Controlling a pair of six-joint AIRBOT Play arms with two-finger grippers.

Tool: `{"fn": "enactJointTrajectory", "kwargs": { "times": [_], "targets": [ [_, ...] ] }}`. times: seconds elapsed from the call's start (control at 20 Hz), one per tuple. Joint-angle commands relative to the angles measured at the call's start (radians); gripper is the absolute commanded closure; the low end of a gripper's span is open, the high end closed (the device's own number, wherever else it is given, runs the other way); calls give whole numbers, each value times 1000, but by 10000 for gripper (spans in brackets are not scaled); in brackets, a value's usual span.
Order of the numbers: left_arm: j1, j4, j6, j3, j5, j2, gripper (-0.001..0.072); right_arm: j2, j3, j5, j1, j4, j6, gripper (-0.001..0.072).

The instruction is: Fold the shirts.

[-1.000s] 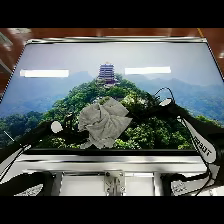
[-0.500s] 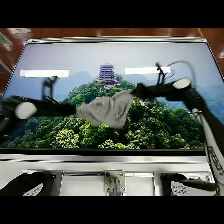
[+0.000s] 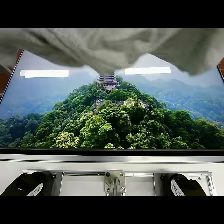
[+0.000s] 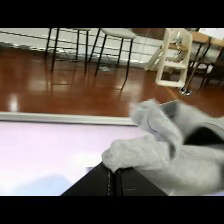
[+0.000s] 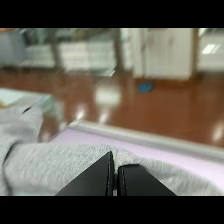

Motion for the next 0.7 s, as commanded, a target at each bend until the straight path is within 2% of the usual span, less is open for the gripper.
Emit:
{"fn": "enactJointTrajectory", "kwargs": {
  "times": [0.0, 0.15, 0.25, 0.3, 0.5, 0.65],
  "targets": [
    [0, 28, 32, 6, -267, 29, 675, 122, 36, 117, -8, -283, 154, 658],
    [0, 33, 47, -154, -291, 32, 675, 80, 30, 507, -8, -423, 192, 658],
    [0, 37, 46, -294, -259, 27, 675, 35, -26, 696, -8, -462, 193, 658],
    [0, 36, 46, -366, -221, 27, 675, 17, -69, 743, -8, -463, 193, 658],
    [-1, 29, -34, -623, -88, 27, 675, -45, -315, 734, -8, -459, 219, 658],
    [0, 9, -104, -757, -14, 26, 673, -124, -500, 568, -8, -450, 238, 657]
  ]
}}
